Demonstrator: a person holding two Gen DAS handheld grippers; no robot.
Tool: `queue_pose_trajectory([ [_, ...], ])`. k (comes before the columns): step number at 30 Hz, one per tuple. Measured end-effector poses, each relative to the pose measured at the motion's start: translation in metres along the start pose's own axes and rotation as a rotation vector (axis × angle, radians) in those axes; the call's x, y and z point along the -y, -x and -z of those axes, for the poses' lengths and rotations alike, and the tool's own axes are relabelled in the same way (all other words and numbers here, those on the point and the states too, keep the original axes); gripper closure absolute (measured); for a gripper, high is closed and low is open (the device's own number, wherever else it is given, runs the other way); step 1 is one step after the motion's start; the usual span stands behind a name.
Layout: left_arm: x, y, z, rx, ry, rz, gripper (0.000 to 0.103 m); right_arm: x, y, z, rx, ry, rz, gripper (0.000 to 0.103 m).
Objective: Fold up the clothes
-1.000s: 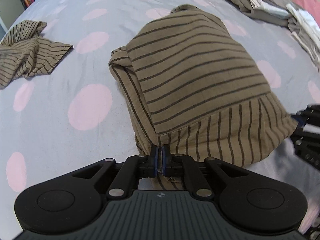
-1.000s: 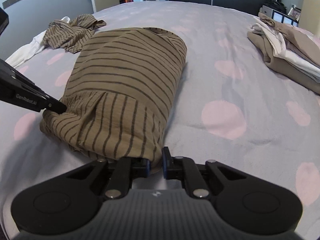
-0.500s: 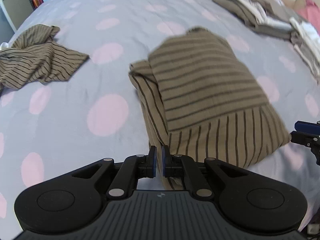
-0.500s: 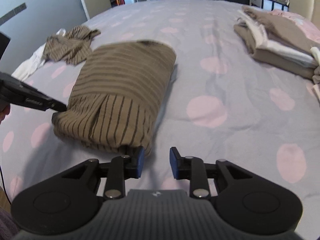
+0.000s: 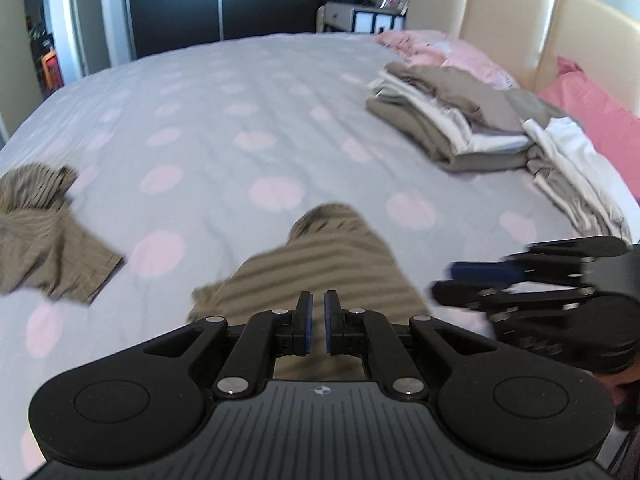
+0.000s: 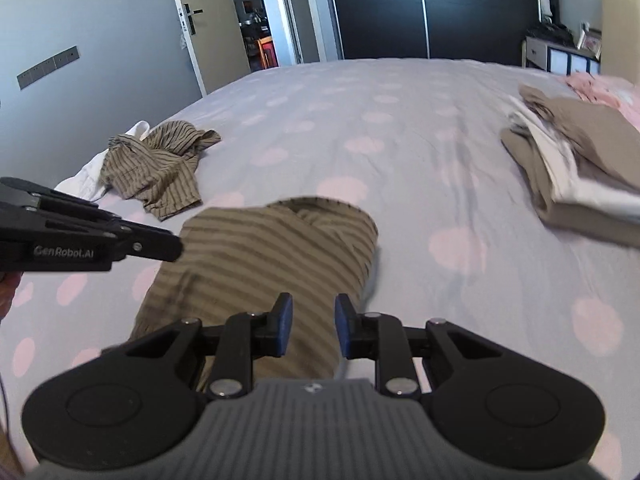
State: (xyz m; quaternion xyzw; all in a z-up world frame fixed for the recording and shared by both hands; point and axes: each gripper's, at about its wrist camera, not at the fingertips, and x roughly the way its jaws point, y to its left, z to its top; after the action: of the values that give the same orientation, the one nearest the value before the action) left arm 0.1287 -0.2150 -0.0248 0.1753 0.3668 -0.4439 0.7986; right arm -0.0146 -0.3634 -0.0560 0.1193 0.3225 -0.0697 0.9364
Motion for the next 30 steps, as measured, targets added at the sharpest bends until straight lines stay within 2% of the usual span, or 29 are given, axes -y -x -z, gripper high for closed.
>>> queue_pose_trajectory([
  [2, 0.003, -0.011, -0.002, -0.003, -0.005, 0.006, 0.094, -0.001, -0.012, -0.008, 0.010, 0.001, -0.023, 0.077],
  [6, -0.002, -0.034, 0.000, -0.028, -0.007, -0.017, 0.094, -0.004, -0.038, -0.019, 0.012, 0.048, -0.017, 0.077],
  [12, -0.031, -0.060, 0.015, -0.112, 0.037, -0.087, 0.094, -0.006, -0.080, -0.015, -0.066, 0.037, -0.037, 0.076],
  [16, -0.045, -0.073, 0.028, -0.157, 0.063, -0.093, 0.094, -0.008, -0.100, -0.005, -0.109, 0.035, -0.044, 0.076],
  [19, -0.047, -0.076, 0.033, -0.171, 0.046, -0.104, 0.094, -0.008, -0.110, -0.003, -0.139, 0.034, -0.051, 0.076],
  [25, -0.046, -0.068, 0.027, -0.161, 0.047, -0.113, 0.094, -0.004, -0.103, -0.003, -0.120, 0.038, -0.068, 0.077],
  [30, -0.035, -0.039, 0.020, -0.093, 0.028, -0.121, 0.094, -0.005, -0.073, -0.006, -0.086, 0.037, -0.077, 0.076],
])
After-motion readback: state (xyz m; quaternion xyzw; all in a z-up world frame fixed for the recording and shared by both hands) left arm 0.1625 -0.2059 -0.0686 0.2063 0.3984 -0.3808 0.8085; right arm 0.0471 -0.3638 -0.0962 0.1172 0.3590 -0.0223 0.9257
